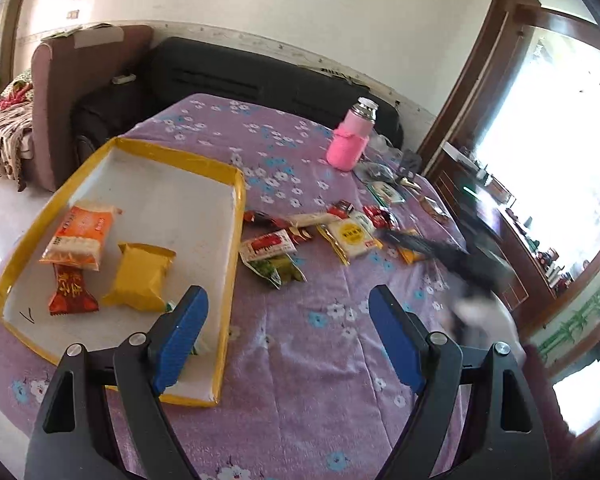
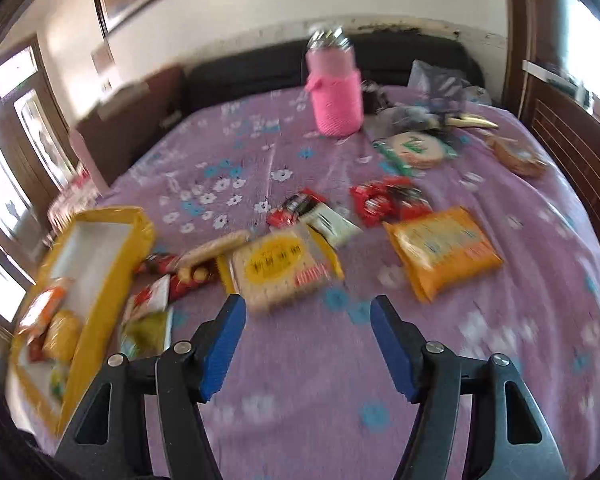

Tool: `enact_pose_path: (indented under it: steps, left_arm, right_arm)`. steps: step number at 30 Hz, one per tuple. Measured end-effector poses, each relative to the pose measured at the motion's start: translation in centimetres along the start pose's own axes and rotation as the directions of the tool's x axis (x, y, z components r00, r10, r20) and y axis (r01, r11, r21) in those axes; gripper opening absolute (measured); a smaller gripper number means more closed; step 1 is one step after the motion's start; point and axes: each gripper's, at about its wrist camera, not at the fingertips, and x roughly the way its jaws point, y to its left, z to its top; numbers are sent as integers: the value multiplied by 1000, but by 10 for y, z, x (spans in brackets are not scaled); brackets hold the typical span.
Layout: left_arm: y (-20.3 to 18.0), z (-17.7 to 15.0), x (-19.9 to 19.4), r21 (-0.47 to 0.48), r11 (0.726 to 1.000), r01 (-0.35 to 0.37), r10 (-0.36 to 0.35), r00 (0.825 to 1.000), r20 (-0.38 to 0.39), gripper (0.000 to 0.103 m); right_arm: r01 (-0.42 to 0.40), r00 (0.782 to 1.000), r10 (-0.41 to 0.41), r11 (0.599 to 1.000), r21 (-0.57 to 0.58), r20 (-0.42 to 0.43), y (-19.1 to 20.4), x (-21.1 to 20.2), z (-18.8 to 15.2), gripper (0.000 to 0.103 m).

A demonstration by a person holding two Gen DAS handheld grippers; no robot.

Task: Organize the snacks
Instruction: 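Grasp the yellow biscuit pack with the right gripper while the left grasps the round-label cracker pack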

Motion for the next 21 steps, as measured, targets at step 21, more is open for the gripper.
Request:
enact_pose_path:
  steps: [21]
  left_arm:
    - [26, 0, 6, -19, 1000, 15, -15, 1000, -9, 83]
  right_arm:
    - [-69, 990, 43, 979, -192, -136, 25, -3, -23, 60]
